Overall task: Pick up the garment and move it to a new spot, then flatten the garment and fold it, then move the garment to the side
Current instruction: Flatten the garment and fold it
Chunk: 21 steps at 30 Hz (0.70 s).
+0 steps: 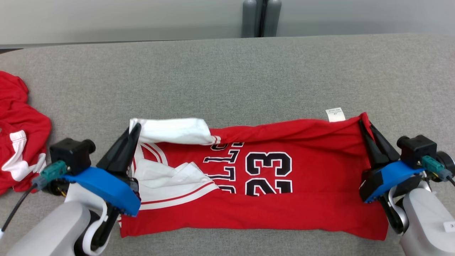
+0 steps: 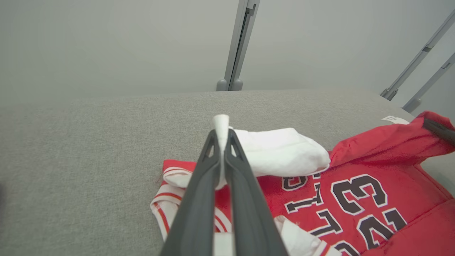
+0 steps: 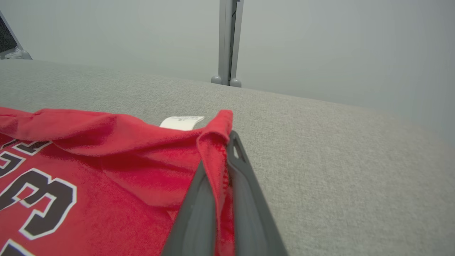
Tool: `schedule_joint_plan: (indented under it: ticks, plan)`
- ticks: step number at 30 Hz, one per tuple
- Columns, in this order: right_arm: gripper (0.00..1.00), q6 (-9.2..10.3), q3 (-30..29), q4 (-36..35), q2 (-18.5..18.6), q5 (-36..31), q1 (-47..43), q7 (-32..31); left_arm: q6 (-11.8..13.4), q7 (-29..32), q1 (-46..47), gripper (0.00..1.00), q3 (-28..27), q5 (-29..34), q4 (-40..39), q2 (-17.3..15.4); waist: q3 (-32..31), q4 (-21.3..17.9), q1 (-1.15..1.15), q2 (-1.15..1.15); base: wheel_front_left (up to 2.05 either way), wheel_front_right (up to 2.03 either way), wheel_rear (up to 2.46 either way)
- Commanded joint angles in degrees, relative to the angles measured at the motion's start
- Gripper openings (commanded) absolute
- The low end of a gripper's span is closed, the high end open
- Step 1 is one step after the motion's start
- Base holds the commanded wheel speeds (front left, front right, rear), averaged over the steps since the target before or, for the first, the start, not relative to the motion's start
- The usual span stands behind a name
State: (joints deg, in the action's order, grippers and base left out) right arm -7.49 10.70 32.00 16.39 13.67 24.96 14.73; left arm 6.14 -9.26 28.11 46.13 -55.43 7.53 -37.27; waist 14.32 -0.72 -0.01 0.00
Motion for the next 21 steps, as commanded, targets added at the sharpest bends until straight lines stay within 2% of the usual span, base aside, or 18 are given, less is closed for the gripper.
schedule_joint_plan:
  ticks: [1, 6, 8, 9, 10, 11, 21]
  plan:
    - [0.0, -0.01, -0.31, -0.51, -0.33, 0.35, -1.66, 0.41, 0.83, -0.65, -2.14, 0.0, -0.27, -0.71, -0.83, -0.33, -0.54, 0.0, 0.01, 0.0, 0.0, 0.0, 0.0]
    - [0.0, -0.01, -1.58, -2.75, -1.3, 0.28, -3.89, 0.55, 1.86, -1.45, -5.57, 0.0, 0.26, -1.34, -1.48, -0.48, -1.34, 0.06, 0.01, 0.0, 0.0, 0.0, 0.0]
    - [0.56, -0.01, -2.86, -4.01, -1.92, 0.58, -5.03, 0.52, 2.34, -1.48, -6.47, 0.0, 0.5, -1.58, -1.34, -0.1, -1.68, 0.18, 0.01, 0.0, 0.0, 0.0, 0.0]
    - [1.0, -0.01, -3.43, -4.74, -2.26, 0.74, -5.59, 0.53, 2.69, -1.53, -6.74, 0.0, 0.69, -1.49, -1.22, 0.11, -1.82, 0.21, 0.01, 0.0, 0.0, 0.0, 0.0]
    - [1.0, -0.01, -3.81, -5.37, -2.5, 0.8, -6.25, 0.53, 2.96, -1.69, -6.94, 0.25, 0.77, -1.37, -1.06, 0.39, -1.98, 0.25, 0.01, 0.0, 0.0, 0.0, 0.0]
    - [1.0, -0.01, -4.3, -6.17, -2.72, 0.85, -6.86, 0.53, 3.26, -1.97, -7.29, 0.98, 0.65, -1.48, -0.89, 0.64, -2.16, 0.29, 0.01, 0.0, 0.0, 0.0, 0.0]
    - [1.0, -0.01, -8.13, -12.55, -4.02, 0.47, -11.94, 0.54, 4.63, -5.18, -10.36, 1.0, -2.17, -0.82, -0.18, 2.48, -3.34, -0.06, 0.01, 0.0, 0.0, 0.0, 0.0]
